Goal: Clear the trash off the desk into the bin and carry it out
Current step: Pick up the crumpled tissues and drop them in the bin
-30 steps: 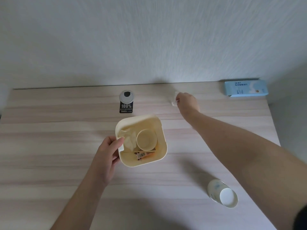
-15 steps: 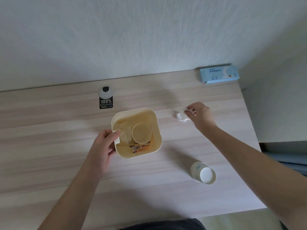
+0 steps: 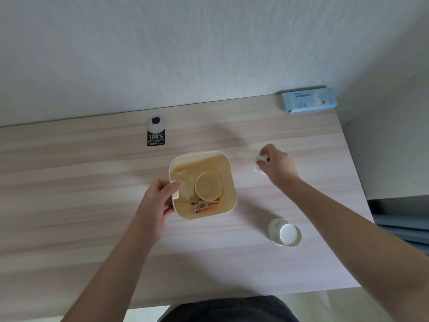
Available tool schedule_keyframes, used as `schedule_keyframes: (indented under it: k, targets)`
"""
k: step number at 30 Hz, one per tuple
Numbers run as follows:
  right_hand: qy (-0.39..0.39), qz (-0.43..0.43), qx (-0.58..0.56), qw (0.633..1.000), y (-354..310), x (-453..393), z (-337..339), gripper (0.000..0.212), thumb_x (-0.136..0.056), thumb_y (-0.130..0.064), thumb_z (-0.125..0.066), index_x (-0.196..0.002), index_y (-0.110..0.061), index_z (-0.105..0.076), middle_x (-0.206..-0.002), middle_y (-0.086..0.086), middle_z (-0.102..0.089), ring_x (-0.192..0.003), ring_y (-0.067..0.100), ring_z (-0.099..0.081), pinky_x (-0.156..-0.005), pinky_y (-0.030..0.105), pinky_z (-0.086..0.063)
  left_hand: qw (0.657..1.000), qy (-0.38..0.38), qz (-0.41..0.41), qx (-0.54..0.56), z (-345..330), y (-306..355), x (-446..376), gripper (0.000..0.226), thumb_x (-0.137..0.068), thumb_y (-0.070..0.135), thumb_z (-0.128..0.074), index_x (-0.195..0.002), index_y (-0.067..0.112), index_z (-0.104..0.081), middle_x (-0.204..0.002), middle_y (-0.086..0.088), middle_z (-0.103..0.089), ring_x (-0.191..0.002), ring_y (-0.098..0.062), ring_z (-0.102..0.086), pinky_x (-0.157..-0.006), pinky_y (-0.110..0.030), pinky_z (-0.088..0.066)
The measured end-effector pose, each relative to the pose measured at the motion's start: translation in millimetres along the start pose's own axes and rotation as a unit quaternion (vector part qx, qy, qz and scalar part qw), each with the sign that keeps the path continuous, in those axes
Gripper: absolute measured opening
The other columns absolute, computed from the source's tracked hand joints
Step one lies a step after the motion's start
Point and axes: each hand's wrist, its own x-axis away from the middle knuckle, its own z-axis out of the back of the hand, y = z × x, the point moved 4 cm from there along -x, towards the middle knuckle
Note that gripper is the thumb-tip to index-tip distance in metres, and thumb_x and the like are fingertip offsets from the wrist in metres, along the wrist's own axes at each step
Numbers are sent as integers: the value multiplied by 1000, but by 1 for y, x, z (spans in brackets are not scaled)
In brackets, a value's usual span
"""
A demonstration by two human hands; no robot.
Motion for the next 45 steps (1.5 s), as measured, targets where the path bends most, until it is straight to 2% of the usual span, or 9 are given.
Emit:
schedule_keyframes:
  k: [3,7,14,23,27,31,38,42,45]
  targets:
    - [56,27,-79,995,-30,21,30,35,-82,-23,-71,-110,-15,-53,-85,-4,-62,-72,13,-61,-60,14,-39,1000,-2,-1,3,1,-4,6,22,-77,24,-64,-79,14,-44,-48,9,-38,-41,-5,-36,-42,-19,-34]
    - [117,69,-139,981,-72,65,71,17,-79,-23,-74,-92,-19,-63,-75,-10,-65,-64,-11,-59,-60,-1,-38,1000,-5,8,-11,0,-12,17,22,-80,26,-66,-83,15,-47,-53,7,-43,-48,-9,-41,-53,-25,-33]
    - [23,171,-136,976,-137,144,33,8,-75,-16,-76,-79,-13,-71,-79,-3,-58,-61,8,-58,-60,17,-47,1000,-8,14,-6,-6,-27,35,18,-91,19,-59,-80,16,-44,-49,9,-44,-48,-9,-42,-59,-29,-35]
    - [-74,60,-26,995,-164,173,-37,8,-84,-17,-58,-91,-17,-62,-74,-3,-60,-70,19,-60,-64,33,-53,997,-70,12,-15,32,-47,62,26,-77,34,-70,-85,16,-52,-70,-7,-49,-70,-23,-46,-62,-31,-38]
    - [-117,53,-24,991,-183,190,-61,28,-87,-14,-51,-112,-20,-62,-98,3,-69,-79,21,-64,-68,31,-53,997,-76,7,-23,57,-50,77,33,-69,38,-71,-82,15,-52,-66,-5,-46,-66,-21,-43,-59,-30,-36]
    - [-148,81,-18,985,-199,209,-73,42,-96,-16,-42,-137,-23,-45,-128,3,-62,-114,18,-59,-93,31,-47,996,-84,1,-14,75,-55,87,25,-79,30,-69,-80,14,-50,-57,2,-45,-55,-15,-40,-52,-26,-32]
    - [-30,113,-53,992,-187,244,-45,31,-95,-22,-50,-125,-26,-58,-114,-6,-68,-102,11,-63,-86,24,-48,993,-120,0,-13,82,-58,89,21,-87,20,-64,-77,15,-47,-54,4,-42,-46,-10,-41,-43,-19,-35]
    - [92,184,-42,978,-171,264,-20,18,-93,-27,-54,-105,-21,-66,-94,-10,-67,-84,4,-59,-71,16,-44,988,-153,0,-35,81,-62,84,33,-68,35,-74,-74,17,-48,-53,5,-37,-50,-13,-36,-48,-24,-32]
    - [157,150,-59,974,-145,274,-6,19,-93,-28,-51,-98,-20,-67,-90,-9,-66,-80,4,-57,-70,20,-47,986,-160,7,-44,76,-66,79,38,-59,42,-77,-74,18,-51,-53,4,-36,-56,-17,-36,-56,-30,-31]
